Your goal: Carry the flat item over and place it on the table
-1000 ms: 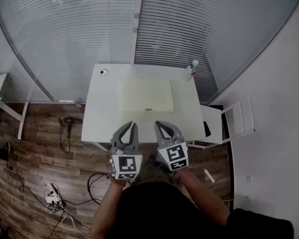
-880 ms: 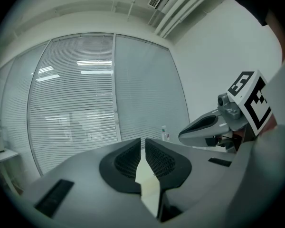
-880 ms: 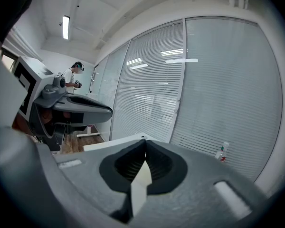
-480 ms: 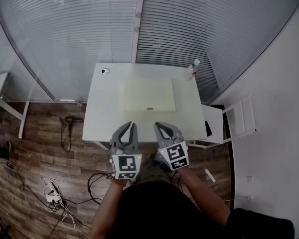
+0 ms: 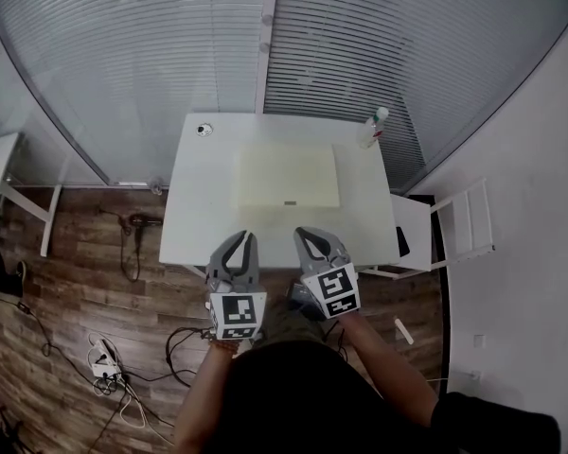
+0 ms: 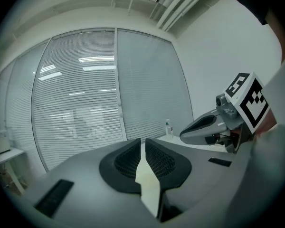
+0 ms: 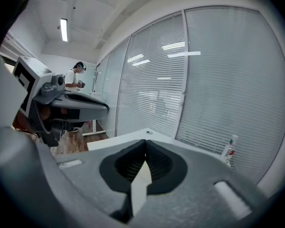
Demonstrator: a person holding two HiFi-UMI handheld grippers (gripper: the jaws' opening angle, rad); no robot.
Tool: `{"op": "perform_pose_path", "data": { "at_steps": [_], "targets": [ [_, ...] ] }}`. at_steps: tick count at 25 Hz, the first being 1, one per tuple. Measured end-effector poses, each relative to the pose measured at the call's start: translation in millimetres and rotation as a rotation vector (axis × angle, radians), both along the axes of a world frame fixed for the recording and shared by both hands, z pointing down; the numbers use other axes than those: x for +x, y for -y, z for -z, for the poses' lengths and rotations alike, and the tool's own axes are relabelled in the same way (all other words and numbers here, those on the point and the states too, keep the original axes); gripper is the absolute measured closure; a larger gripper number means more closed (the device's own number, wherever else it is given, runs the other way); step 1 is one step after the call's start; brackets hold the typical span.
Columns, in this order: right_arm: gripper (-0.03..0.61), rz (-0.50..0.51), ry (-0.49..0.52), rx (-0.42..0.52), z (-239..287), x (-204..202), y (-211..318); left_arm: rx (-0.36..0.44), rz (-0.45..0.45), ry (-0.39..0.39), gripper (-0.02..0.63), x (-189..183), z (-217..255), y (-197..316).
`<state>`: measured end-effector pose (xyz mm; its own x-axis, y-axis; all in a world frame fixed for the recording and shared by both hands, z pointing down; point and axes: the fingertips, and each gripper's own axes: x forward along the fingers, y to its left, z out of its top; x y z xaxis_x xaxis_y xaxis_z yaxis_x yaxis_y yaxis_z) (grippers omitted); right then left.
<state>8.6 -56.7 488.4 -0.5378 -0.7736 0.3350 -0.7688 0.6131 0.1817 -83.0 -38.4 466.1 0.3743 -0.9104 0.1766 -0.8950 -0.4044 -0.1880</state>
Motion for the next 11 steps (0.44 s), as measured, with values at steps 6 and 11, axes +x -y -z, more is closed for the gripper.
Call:
{"op": "perform_pose_path", "data": {
  "at_steps": [6,11],
  "targets": [
    [0.581,0.019,-0.009,-0.015,-9,7,21,-0.023,0.044,-0.026,0.581,-2,-5,25],
    [0.581,0.026,-0.043,-0.051,-24,30,49,-0.061,0.014,0.018,0.581,15,-20,41]
  ]
}}
